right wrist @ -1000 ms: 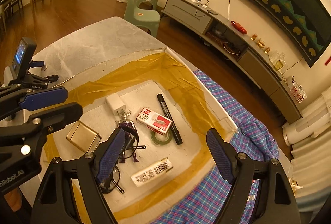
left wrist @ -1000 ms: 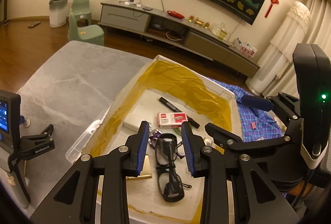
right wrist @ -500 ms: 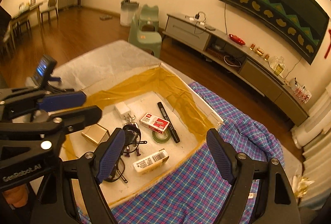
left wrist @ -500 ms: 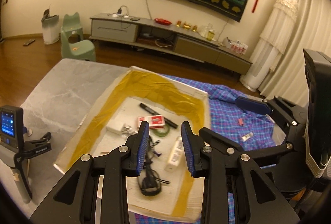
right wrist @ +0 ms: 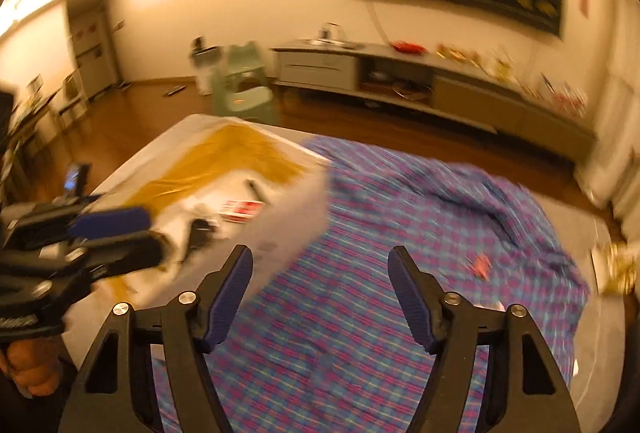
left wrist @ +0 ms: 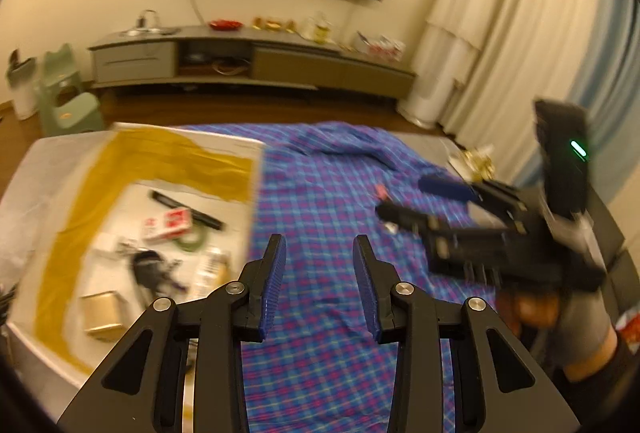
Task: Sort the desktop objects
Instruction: 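Move both open tools back over the plaid shirt, then grasp the glass vial with the left tool while the right tool grasps the pink binder clip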
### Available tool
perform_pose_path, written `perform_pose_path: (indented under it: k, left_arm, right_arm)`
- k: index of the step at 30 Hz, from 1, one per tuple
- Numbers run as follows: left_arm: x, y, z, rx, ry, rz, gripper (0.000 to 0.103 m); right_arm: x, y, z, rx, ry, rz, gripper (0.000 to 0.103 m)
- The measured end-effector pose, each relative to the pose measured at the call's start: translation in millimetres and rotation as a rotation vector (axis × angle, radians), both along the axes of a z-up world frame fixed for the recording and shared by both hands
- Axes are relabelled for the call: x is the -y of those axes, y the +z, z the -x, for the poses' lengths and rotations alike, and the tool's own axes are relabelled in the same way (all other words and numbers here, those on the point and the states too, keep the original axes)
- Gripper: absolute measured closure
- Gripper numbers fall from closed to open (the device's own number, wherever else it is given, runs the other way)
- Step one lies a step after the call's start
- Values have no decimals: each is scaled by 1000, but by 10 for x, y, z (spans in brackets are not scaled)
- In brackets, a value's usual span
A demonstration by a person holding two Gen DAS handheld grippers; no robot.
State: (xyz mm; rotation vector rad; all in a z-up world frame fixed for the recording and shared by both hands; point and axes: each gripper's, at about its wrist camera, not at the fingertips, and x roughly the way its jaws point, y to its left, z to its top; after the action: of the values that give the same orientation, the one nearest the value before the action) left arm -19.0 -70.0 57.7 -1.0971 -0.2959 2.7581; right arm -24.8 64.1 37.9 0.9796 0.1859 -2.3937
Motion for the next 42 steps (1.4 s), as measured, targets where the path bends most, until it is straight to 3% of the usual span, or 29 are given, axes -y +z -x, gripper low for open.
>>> perform_pose_path:
  k: [3,8,12,18,22,27,29,30,35,38,39,42]
  left_arm:
    - [-310,-133,136,30,-66,15,66]
    - [-792,-389,420,89,-183,27,66]
    - [-1127,-553,695,88,-265,61,66]
    - [-1408,-878,1117,130,-298,62,66]
    - [-1568,-1071,1317,159,-323,110,65]
    - [-1723,-1233,1556,179,-340,118,65]
    - [-1779,-1274,1655,187,-346,115,65]
    - [-1814,-1303,1698,192,-351,118,64]
    - [-1949,-1455,1812,230,-356,157,60]
    - [-2006,-1453,1777,203,-363,171,67]
    - [-2044,-1454,1758,197,-363,197,81]
    - [-2080,-1431,1719,197,-367,205,83]
  right_arm:
    - [-466,-242,391,36,-89,-25,36]
    - [-865,-687,945,80,-93,-138,40]
    - [-937,-955,1257,97,-12,-206,40]
    - [-766,-1210,1570,59,155,-289,40]
    - [-723,-1402,1795,67,217,-314,40]
    - [-777,-1496,2029,121,274,-236,42]
    - [-801,-1463,2043,127,293,-231,66]
    - [-825,-1447,2062,142,292,-226,69]
    - [-996,-1338,2063,143,261,-166,69]
    - [-1115,-1236,2056,141,218,-109,69]
    - [-1158,-1200,2047,139,201,-93,69]
    - [-1263,-1101,2009,146,149,-53,69]
